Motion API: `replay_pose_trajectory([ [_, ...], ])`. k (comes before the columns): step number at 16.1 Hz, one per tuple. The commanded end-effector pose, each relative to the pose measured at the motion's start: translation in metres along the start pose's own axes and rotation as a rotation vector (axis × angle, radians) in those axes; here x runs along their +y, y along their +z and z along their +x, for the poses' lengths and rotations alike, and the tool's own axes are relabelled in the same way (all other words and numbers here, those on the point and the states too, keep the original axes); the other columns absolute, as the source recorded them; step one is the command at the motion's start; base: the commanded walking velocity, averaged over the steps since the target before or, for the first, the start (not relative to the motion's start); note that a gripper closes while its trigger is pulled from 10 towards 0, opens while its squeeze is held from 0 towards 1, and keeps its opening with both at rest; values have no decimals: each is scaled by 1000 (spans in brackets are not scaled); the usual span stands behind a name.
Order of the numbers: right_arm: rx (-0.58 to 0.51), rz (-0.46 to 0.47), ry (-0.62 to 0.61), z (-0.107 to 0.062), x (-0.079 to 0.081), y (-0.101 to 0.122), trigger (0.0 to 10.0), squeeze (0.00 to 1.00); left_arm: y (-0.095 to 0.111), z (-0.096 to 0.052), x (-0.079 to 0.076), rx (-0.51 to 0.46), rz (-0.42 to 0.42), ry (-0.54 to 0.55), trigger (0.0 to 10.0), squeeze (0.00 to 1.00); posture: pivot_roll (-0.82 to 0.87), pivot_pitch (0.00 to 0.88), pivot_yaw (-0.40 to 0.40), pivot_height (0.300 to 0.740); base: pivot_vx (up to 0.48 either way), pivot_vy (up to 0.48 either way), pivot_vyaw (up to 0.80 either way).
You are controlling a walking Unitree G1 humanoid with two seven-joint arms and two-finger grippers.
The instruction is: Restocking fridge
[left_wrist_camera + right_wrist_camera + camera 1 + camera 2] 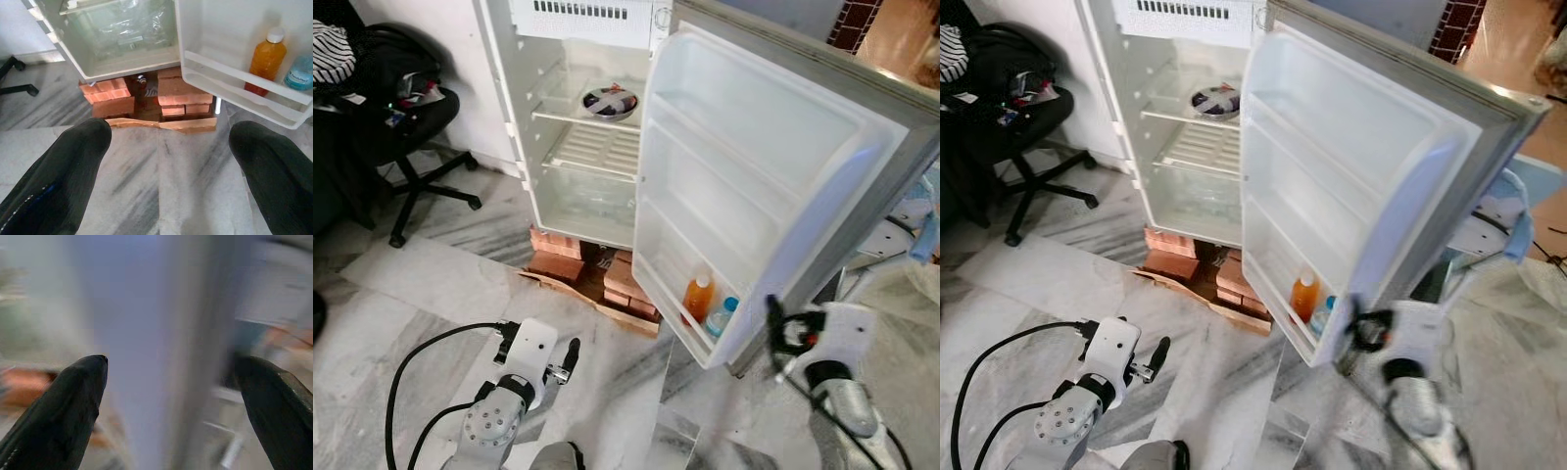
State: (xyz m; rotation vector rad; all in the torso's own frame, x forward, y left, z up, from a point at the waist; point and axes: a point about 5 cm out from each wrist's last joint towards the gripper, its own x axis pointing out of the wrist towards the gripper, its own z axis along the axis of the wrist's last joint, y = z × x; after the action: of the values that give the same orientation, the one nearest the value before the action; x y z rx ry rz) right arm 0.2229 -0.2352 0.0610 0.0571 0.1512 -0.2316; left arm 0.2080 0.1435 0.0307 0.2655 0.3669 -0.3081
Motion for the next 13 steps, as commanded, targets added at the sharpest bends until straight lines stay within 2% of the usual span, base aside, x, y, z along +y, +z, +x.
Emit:
replay_pose_trajectory([
  [1,-21,23,-51,6,-11,5,10000,0,0,-1,0,9,15,-8,10000,0,103,88,-12,740,0,0,0],
  [2,-46,32,-43,15,-10,13,10000,0,0,0,0,11,16,-12,10000,0,108,93,-8,740,0,0,0],
  [4,-165,53,41,56,4,53,10000,0,2,1,-1,13,20,-21,10000,0,119,97,-4,740,0,0,0],
  [6,-244,65,145,75,18,80,10000,0,2,1,-2,15,21,-23,10000,0,130,96,-9,740,0,0,0],
  [7,-272,97,245,84,27,95,10000,0,2,0,-3,16,19,-21,10000,0,139,95,-15,740,0,0,0],
  [8,-279,132,339,85,33,100,10000,0,1,0,-3,17,18,-20,10000,0,148,94,-20,740,0,0,0],
  [9,-270,253,553,80,46,108,10000,0,1,-1,-3,17,17,-17,10000,0,152,94,-23,740,0,0,0],
  [10,-267,333,773,66,56,115,10000,0,1,-2,-3,20,18,-15,10000,0,159,96,-25,740,0,0,0],
  [11,-259,357,883,55,61,117,10000,0,0,-3,-3,22,19,-14,10000,0,158,96,-24,740,0,0,0],
  [13,-191,453,1224,13,72,120,10000,0,-3,-6,-1,36,29,-11,10000,0,166,101,-27,740,0,0,0],
])
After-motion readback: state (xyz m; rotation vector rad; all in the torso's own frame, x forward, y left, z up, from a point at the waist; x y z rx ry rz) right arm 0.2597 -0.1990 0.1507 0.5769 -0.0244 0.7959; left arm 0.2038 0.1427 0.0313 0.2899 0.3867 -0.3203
